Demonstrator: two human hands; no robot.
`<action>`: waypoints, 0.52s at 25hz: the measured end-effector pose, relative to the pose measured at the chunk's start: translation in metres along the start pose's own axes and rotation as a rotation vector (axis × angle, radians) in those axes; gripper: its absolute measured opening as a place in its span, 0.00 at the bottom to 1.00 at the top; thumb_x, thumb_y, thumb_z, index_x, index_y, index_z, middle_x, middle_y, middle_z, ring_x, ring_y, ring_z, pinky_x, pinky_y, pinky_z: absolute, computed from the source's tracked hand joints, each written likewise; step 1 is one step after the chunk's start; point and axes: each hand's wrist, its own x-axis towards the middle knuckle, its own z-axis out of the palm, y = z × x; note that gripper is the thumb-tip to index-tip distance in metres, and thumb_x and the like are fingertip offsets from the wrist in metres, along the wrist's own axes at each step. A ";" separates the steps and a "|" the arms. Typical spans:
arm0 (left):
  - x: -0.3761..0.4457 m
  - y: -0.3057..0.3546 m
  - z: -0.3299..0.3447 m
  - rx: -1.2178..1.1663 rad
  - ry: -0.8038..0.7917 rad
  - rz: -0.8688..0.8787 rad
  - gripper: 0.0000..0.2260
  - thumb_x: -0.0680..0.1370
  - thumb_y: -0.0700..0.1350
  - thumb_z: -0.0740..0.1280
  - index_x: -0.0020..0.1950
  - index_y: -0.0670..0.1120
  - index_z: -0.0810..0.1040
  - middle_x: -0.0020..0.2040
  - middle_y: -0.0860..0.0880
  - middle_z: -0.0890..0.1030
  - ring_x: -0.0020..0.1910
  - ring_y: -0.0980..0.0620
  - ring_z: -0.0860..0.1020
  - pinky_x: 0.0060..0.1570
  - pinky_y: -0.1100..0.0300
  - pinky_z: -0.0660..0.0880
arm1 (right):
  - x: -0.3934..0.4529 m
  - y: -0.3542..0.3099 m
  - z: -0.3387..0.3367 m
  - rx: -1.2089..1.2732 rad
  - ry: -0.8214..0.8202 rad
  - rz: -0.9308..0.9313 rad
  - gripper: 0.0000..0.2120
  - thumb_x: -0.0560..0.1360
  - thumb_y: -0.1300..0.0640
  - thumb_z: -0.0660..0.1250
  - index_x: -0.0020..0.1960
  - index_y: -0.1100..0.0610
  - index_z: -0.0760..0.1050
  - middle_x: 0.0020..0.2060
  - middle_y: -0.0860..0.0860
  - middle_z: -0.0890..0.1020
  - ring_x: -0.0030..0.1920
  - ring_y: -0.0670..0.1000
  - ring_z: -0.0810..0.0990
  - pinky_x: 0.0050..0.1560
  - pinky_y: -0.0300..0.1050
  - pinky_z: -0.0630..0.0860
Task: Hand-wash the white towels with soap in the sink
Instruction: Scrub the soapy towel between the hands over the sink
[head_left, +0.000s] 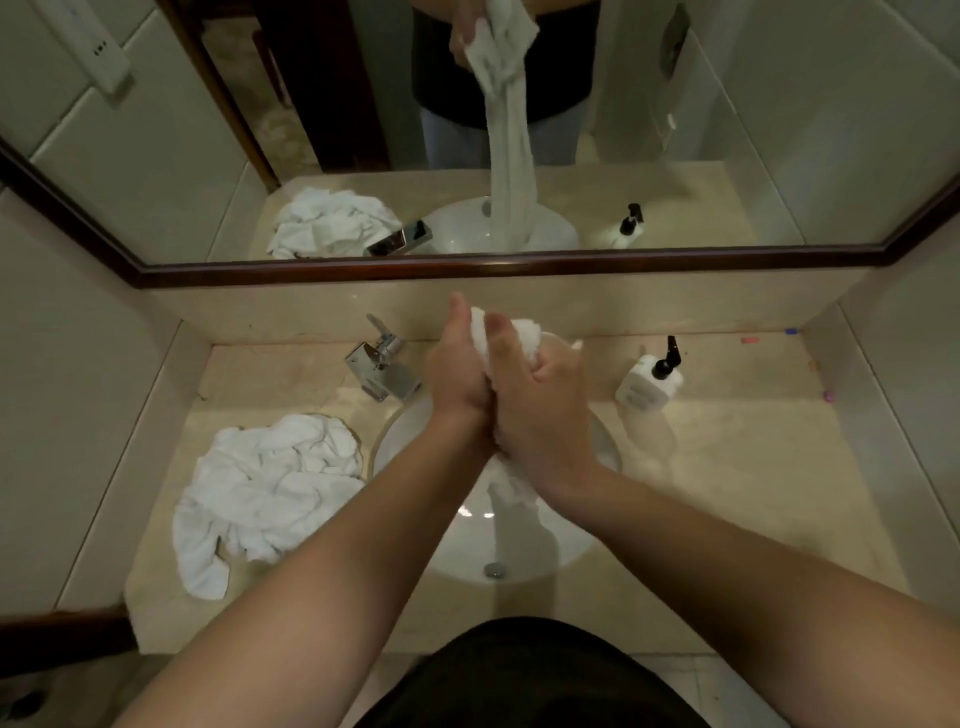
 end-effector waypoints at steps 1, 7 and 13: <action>-0.001 0.003 -0.002 -0.008 -0.010 -0.016 0.26 0.83 0.59 0.57 0.35 0.45 0.82 0.34 0.47 0.83 0.36 0.52 0.83 0.36 0.62 0.78 | 0.000 0.001 0.003 -0.011 0.003 0.001 0.24 0.81 0.49 0.65 0.29 0.61 0.71 0.25 0.54 0.77 0.26 0.52 0.76 0.29 0.48 0.72; 0.003 0.019 -0.020 0.018 -0.077 -0.112 0.26 0.84 0.59 0.56 0.40 0.42 0.81 0.36 0.44 0.83 0.34 0.51 0.83 0.34 0.63 0.79 | -0.011 -0.010 0.026 -0.035 0.092 0.060 0.22 0.80 0.48 0.64 0.30 0.58 0.73 0.23 0.49 0.76 0.26 0.44 0.77 0.27 0.42 0.73; 0.004 0.033 -0.038 0.064 -0.098 -0.100 0.25 0.83 0.59 0.57 0.44 0.41 0.82 0.38 0.44 0.85 0.41 0.47 0.84 0.39 0.59 0.80 | -0.016 -0.017 0.051 -0.042 0.199 0.075 0.23 0.80 0.49 0.65 0.27 0.54 0.71 0.22 0.47 0.74 0.25 0.45 0.74 0.27 0.45 0.71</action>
